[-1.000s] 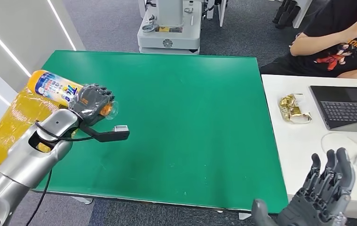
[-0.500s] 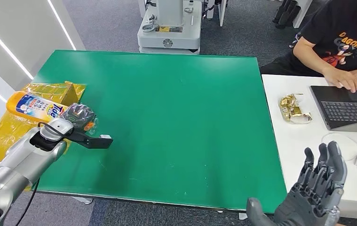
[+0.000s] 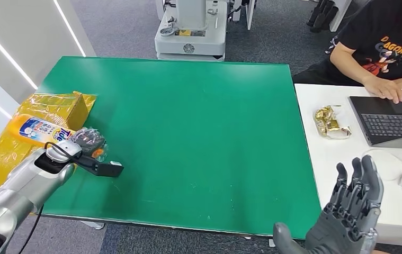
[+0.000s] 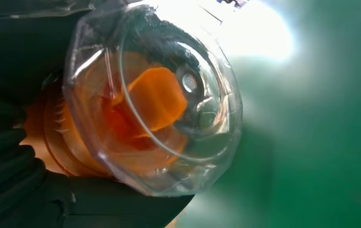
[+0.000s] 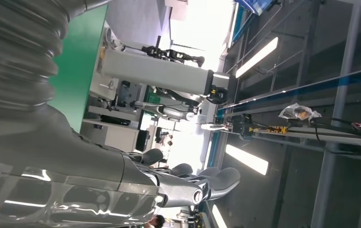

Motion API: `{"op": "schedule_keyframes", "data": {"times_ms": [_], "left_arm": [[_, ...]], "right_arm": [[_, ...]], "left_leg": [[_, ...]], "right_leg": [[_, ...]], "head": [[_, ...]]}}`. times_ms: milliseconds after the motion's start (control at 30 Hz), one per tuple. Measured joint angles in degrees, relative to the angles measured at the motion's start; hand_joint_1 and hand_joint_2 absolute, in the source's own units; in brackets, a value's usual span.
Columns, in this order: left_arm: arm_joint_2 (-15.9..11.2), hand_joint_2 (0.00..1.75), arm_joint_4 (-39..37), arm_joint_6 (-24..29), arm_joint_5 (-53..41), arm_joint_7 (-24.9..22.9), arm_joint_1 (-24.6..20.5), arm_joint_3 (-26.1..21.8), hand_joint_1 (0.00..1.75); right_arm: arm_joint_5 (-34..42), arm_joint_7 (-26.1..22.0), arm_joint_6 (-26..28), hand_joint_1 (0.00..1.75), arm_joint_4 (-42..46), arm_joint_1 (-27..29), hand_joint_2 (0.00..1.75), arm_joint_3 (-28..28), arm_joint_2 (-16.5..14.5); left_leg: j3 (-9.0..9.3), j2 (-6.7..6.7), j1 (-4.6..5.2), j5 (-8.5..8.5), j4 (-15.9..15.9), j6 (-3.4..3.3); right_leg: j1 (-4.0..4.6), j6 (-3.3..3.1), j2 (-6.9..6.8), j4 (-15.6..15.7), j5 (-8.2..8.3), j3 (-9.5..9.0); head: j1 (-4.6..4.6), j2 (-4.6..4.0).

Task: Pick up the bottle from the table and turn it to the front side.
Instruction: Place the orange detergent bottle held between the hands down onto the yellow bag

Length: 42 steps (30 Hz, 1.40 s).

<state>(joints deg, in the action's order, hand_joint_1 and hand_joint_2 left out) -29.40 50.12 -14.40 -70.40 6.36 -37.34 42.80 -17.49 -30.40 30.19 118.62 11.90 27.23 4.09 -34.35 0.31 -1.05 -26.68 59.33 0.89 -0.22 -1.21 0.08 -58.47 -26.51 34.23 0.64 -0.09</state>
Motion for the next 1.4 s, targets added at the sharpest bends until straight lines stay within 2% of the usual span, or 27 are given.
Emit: {"op": "schedule_keyframes", "data": {"times_ms": [100, 300, 733, 767, 867, 900, 1067, 1400], "left_arm": [[0.46, 1.75, -1.02, -0.77, 1.78, 1.15, -0.02, -0.01, 1.75], [1.57, 1.75, -3.62, -4.06, 11.46, 5.65, -0.41, -0.13, 1.75], [3.18, 1.75, -6.91, -3.63, 15.32, 4.95, -1.67, -0.13, 1.75], [3.25, 1.75, -7.43, -3.46, 15.87, 4.75, -1.84, -0.13, 1.68], [3.57, 1.75, -9.07, -2.31, 17.02, 4.06, -2.28, -0.14, 0.37], [3.72, 1.75, -9.5, -1.73, 17.22, 3.74, -2.34, -0.15, 0.0], [4.4, 1.75, -10.62, 1.38, 17.63, 2.22, -2.28, -0.5, 0.0], [4.87, 1.75, -10.66, 4.07, 18.49, 0.8, -1.53, -2.42, 0.0]], "right_arm": [[0.04, -0.02, -0.05, 0.0, -0.05, -0.14, 1.75, 0.0, -0.09], [1.06, -0.61, -0.39, 0.0, -0.54, -0.73, 1.75, 0.0, -0.09], [1.22, -0.61, -0.72, 0.0, -0.98, -1.27, 1.75, 0.0, -0.09], [1.21, -0.61, -0.76, 0.0, -1.03, -1.33, 1.75, 0.0, -0.09], [1.18, -0.61, -0.6, 0.0, -1.19, -1.4, 1.75, 0.0, -0.09], [1.18, -0.61, -0.54, 0.0, -1.22, -1.42, 1.75, 0.0, -0.09], [1.31, -0.61, -0.41, 0.0, -1.28, -1.49, 1.75, 0.01, -0.09], [1.27, -0.61, -0.25, 0.0, -1.3, -1.49, 1.75, 0.02, -0.09]], "left_leg": [[0.0, 0.0, 0.0, 0.0, 0.0, 0.0], [0.04, -0.07, 0.03, 0.0, 0.0, 0.0], [0.29, -0.23, 0.02, 0.02, -0.03, 0.01], [0.31, -0.24, 0.02, 0.02, -0.03, 0.01], [0.38, -0.26, 0.03, 0.03, -0.05, 0.02], [0.41, -0.28, 0.03, 0.03, -0.06, 0.02], [0.51, -0.31, 0.02, 0.06, -0.09, 0.06], [0.55, -0.29, 0.02, 0.1, -0.1, 0.1]], "right_leg": [[0.0, 0.0, 0.0, 0.0, 0.0, 0.0], [-0.02, 0.02, -0.09, 0.01, -0.01, -0.07], [-0.02, 0.03, -0.3, 0.01, -0.02, -0.4], [-0.02, 0.03, -0.31, 0.01, -0.02, -0.41], [-0.02, 0.02, -0.34, 0.02, -0.02, -0.48], [-0.02, 0.02, -0.37, 0.02, -0.03, -0.52], [-0.01, 0.01, -0.42, 0.02, -0.02, -0.64], [-0.01, -0.04, -0.38, -0.01, 0.01, -0.64]], "head": [[0.01, 0.0], [0.0, 0.0], [0.0, 0.0], [-0.01, 0.0], [-0.01, 0.0], [-0.01, 0.0], [0.0, 0.0], [0.0, 0.0]]}}
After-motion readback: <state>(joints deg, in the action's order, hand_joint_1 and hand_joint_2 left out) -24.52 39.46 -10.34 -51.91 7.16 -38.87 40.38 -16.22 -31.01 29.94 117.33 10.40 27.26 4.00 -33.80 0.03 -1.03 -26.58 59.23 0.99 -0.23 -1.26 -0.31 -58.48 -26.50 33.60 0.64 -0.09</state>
